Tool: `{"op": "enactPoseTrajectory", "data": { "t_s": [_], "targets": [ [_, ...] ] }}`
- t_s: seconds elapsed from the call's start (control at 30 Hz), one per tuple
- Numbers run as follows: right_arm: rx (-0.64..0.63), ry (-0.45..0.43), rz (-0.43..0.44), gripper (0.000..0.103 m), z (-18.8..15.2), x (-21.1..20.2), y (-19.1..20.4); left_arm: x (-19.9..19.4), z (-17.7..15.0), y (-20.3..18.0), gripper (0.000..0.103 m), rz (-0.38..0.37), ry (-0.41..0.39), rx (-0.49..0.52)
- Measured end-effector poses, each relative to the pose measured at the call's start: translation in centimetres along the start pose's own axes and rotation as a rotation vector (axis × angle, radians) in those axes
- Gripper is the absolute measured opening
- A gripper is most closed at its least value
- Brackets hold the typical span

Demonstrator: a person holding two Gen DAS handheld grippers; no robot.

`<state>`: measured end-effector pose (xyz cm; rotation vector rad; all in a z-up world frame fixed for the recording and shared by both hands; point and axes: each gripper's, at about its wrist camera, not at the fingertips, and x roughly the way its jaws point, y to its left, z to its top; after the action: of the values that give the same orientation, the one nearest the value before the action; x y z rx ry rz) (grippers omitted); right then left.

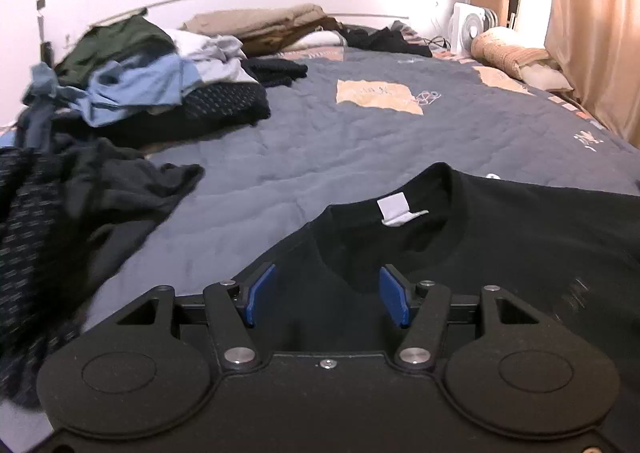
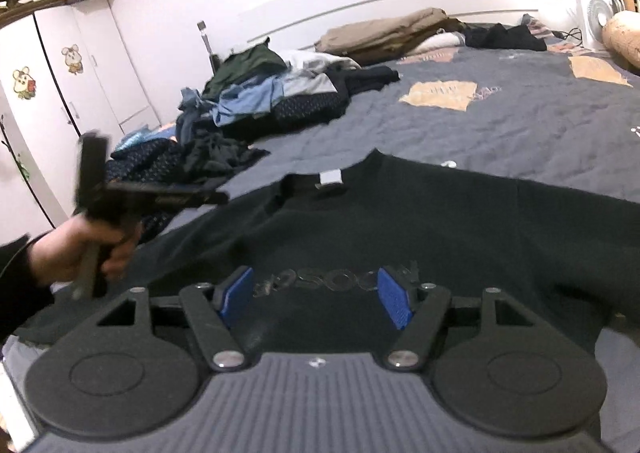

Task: Fold clothes

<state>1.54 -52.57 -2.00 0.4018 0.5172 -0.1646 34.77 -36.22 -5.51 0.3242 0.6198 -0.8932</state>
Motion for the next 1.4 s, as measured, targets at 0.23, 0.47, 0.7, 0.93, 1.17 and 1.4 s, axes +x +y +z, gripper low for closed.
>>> {"op": "enactPoseTrajectory", "data": {
  "t_s": [0.23, 0.47, 0.7, 0.93, 1.17, 1.4],
  "targets": [
    [0.029, 0.001, -0.024, 0.068, -0.4, 0.7, -1.1, 5.3, 0.6, -0.3, 0.039, 0.001, 0.035, 0.009],
    [0.031, -0.004, -0.009, 0.068, -0.5, 0.7, -1.0, 8.7, 0.2, 0.0, 0.039, 0.031, 0.113, -0.003],
    [0.036, 0.0, -0.02, 0.068, -0.5, 0.8, -0.9, 9.2, 0.6, -0.1, 0.007, 0.048, 0.119, 0.034],
    [0.034, 0.002, -0.017, 0.068, -0.5, 0.8, -0.9, 8.6, 2.3, 1.0, 0.005, 0.089, 0.019, -0.067],
    [0.036, 0.009, -0.01, 0.068, -0.5, 0.9, -0.7, 10.5, 2.0, 0.8, 0.009, 0.089, 0.115, -0.108],
    [0.026, 0.007, 0.007, 0.068, -0.4, 0.8, 0.0, 2.2, 1.6, 3.1, 0.046, 0.092, -0.04, -0.304]
  ]
}}
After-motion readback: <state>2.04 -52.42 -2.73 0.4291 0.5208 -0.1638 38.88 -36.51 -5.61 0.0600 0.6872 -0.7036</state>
